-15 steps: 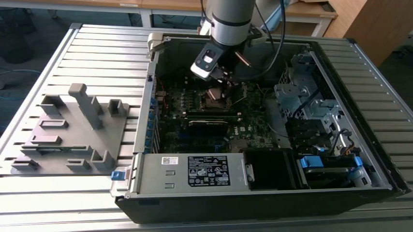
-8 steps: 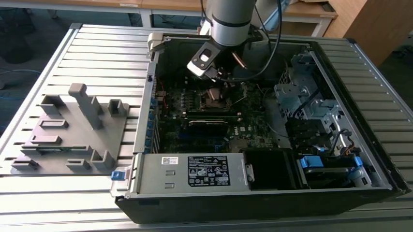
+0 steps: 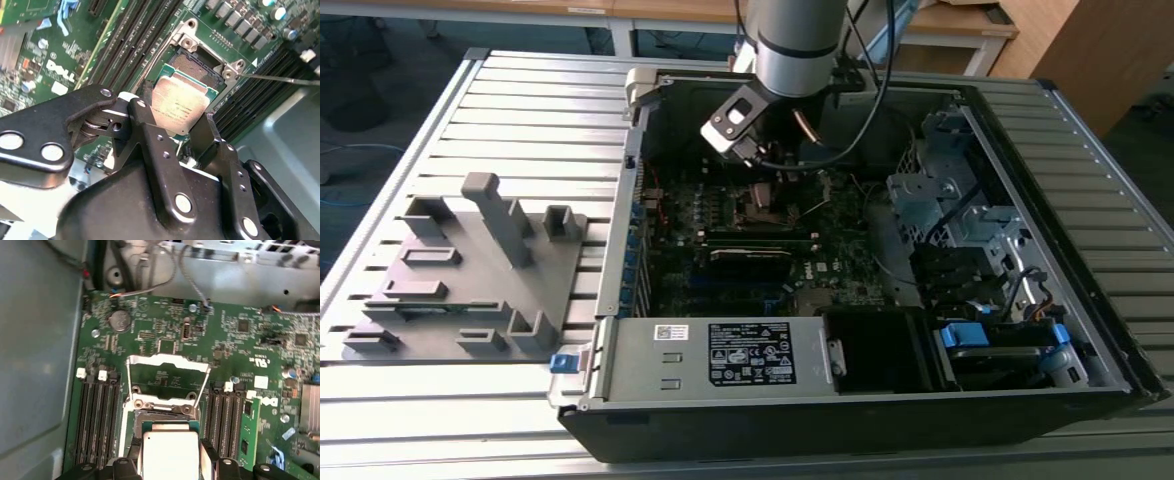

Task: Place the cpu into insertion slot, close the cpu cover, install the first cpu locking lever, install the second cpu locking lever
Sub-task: 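Place the cpu into insertion slot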

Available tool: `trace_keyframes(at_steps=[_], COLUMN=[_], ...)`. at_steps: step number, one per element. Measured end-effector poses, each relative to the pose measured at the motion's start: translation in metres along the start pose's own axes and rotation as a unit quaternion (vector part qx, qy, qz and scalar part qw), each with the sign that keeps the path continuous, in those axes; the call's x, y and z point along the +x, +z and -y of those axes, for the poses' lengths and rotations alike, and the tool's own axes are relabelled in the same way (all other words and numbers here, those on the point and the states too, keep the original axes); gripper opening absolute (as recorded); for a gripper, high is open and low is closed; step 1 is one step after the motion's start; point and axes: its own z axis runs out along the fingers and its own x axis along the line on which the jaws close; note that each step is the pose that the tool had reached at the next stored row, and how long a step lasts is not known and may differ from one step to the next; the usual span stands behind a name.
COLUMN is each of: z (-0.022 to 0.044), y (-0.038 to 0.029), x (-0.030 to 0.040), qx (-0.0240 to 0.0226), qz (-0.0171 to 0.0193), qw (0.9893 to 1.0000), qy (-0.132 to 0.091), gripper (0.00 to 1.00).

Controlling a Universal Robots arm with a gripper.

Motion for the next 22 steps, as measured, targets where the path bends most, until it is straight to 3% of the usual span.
trace_keyframes(at_steps=[3, 9, 13, 22], z=[0.0, 0.0004, 0.005, 0.0053], y=[0.0003, 0.0004, 0.0008, 0.0064], x=[-0.0001, 0.0, 0.0003, 0.003], qx=[-0.0003, -0.0004, -0.0004, -0.0006], qz=[0.0006, 0.0006, 0.0006, 0.0008], qw=[0.9998, 0.9998, 0.9998, 0.9995], qy=[0.019, 0.021, 0.021, 0.032], gripper=[0.54, 0.54, 0.54, 0.54])
